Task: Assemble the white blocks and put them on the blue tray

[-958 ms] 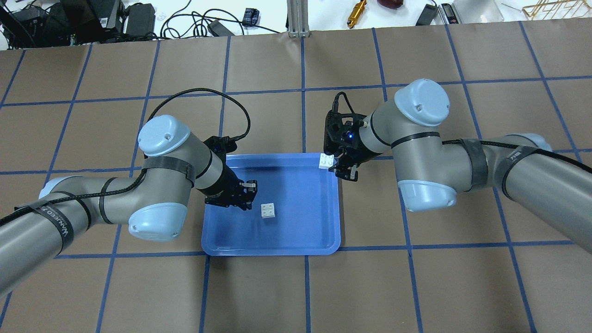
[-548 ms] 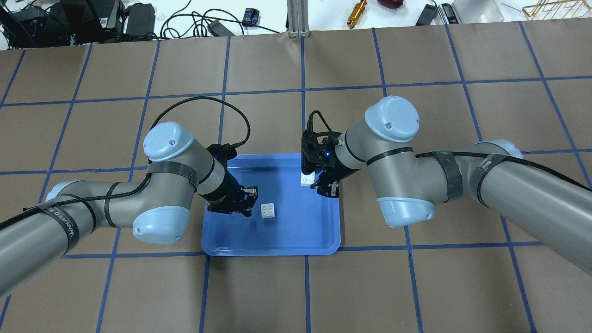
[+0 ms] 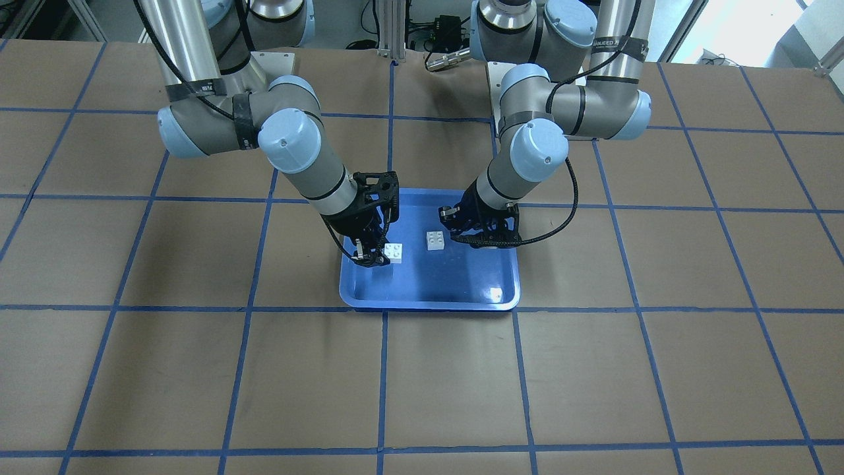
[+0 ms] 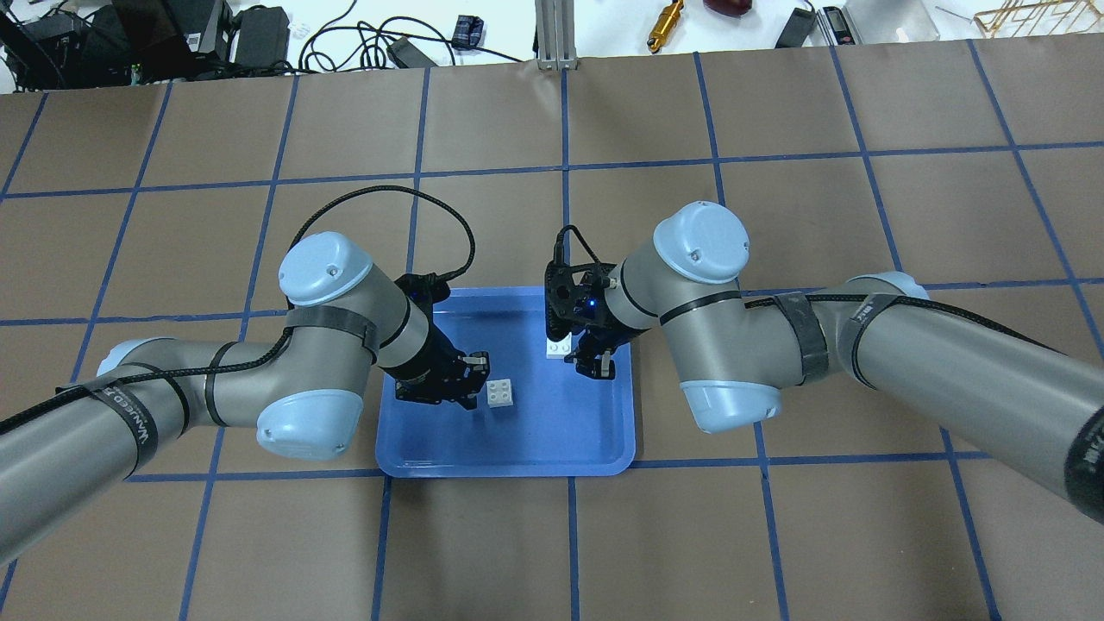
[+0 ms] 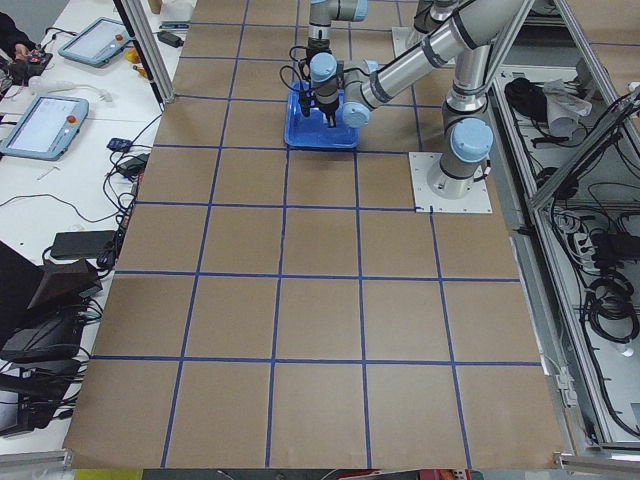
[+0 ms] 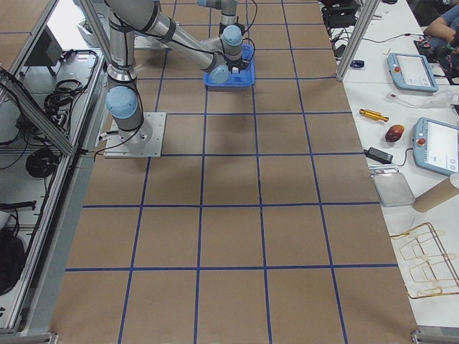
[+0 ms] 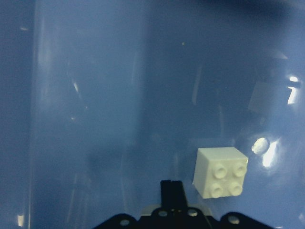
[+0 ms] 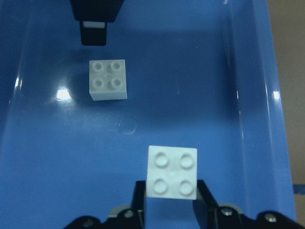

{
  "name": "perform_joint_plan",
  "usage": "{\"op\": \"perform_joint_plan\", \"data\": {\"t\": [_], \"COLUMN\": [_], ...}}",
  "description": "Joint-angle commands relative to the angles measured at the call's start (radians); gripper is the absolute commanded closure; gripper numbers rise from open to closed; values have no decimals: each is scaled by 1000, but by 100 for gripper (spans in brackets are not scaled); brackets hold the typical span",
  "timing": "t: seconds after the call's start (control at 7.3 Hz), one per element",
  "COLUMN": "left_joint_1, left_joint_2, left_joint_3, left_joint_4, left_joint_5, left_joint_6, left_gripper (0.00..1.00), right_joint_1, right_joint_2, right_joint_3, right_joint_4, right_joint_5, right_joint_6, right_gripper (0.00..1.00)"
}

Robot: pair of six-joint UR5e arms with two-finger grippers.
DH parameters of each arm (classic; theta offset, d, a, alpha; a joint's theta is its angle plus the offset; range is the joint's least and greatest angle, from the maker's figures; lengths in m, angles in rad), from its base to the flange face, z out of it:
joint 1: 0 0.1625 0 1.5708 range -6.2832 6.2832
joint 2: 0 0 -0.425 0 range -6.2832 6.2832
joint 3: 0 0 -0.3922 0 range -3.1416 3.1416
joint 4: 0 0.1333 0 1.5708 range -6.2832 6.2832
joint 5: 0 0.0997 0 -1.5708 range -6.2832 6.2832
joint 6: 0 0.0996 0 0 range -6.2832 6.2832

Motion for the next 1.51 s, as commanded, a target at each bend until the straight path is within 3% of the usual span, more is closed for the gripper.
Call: {"op": "perform_joint_plan", "data": {"t": [0.0,0.55,0.82,1.37], "left_joint_1": [-16,-16,-16,-25], "left_joint_2": [-1,-20,-24,-24], "left_joint_3": [-2,0,5,-2], "left_joint_4": [0,0,3,0], "left_joint_5": [-1,1,1,1], "left_joint_6": [20,42,8,-33], "left_gripper": [98,98,98,100], "right_joint_1": [32,34,34,58], "right_joint_2": [37,42,42,74], "right_joint_3": [1,53,53,48], "right_joint_4": [-44,-123,-121,-138], "right_joint_5": [-1,8,50,51], "right_joint_6": [2,2,0,5], "right_gripper": [100,100,100,100]}}
